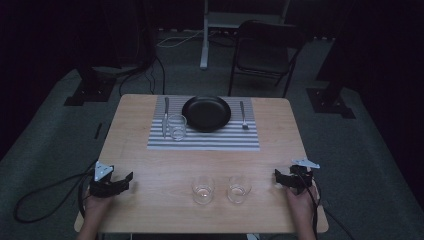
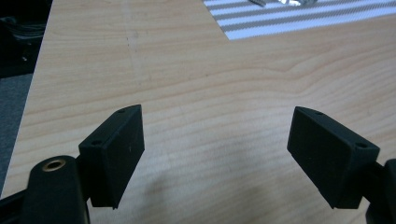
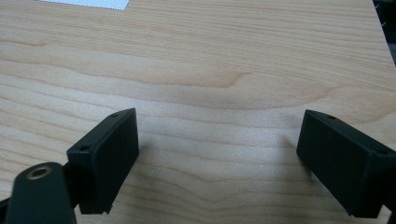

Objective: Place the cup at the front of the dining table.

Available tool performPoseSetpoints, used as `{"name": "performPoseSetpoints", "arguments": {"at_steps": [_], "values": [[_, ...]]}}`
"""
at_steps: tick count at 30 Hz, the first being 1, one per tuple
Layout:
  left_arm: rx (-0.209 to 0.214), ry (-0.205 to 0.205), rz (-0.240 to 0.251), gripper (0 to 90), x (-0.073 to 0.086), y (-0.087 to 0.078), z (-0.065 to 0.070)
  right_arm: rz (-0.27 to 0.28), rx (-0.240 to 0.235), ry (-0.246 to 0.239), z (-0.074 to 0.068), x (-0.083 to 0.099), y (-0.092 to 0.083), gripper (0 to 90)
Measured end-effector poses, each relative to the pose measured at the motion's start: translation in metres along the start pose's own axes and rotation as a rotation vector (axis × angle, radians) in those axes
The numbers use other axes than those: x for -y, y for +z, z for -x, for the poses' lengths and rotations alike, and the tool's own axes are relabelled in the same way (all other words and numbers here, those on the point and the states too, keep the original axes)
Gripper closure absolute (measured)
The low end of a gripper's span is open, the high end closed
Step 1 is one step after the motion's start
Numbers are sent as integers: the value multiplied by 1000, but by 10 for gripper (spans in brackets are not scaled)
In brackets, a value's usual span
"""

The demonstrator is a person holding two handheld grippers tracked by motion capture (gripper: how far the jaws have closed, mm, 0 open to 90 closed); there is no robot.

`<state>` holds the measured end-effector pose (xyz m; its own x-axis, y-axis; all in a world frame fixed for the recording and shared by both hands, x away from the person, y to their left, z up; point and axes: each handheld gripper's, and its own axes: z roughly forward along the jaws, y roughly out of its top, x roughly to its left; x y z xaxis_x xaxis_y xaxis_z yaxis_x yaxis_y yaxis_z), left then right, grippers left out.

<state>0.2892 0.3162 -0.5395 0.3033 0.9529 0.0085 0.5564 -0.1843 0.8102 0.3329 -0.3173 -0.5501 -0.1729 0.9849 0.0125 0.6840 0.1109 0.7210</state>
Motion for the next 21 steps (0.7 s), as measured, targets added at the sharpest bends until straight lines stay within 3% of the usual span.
{"name": "performPoseSetpoints", "arguments": {"at_steps": [13, 21], "values": [[-33, -2, -22, 195, 10, -13, 1, 0, 0, 0, 0, 0, 0, 124], [-41, -24, -33, 195, 16, -21, -1, 0, 0, 0, 0, 0, 0, 124]]}}
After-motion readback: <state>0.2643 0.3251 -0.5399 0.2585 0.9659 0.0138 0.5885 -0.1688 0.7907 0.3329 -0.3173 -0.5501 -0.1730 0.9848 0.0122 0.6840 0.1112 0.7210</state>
